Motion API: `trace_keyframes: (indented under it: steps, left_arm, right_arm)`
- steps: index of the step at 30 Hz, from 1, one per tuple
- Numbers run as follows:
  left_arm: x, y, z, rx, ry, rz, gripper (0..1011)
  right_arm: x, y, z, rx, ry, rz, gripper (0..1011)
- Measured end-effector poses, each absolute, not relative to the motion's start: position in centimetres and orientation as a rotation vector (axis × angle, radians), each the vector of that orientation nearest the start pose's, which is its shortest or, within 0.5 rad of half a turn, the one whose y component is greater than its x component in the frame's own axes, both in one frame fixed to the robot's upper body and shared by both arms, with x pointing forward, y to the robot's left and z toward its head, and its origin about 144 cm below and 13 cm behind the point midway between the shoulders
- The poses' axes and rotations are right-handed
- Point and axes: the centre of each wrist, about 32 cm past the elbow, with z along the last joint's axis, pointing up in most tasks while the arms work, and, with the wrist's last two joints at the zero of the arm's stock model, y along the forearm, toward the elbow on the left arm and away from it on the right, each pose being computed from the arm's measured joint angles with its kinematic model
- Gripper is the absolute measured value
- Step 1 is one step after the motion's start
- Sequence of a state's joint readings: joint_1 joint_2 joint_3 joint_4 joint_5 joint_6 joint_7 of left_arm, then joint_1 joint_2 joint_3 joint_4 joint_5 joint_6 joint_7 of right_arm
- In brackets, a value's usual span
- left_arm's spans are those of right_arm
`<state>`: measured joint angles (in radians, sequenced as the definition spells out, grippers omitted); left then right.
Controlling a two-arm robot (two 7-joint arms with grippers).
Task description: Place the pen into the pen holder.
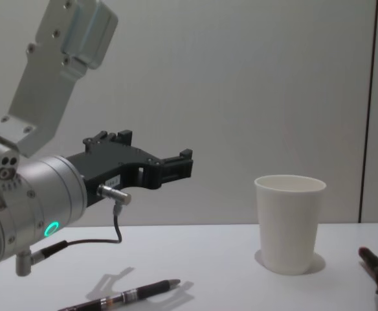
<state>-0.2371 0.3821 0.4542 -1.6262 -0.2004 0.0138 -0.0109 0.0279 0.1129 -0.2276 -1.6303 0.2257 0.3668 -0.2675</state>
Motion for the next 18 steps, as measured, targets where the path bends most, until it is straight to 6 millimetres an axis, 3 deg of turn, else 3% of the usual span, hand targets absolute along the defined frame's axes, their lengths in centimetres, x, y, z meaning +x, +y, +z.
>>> trace_keyframes:
  steps: [18]
  left_arm:
    - [49.20, 19.84, 120.44, 0.061, -0.268, 1.124, 1001]
  right_arm:
    - [46.18, -19.45, 116.55, -0.119, 0.096, -1.505, 166]
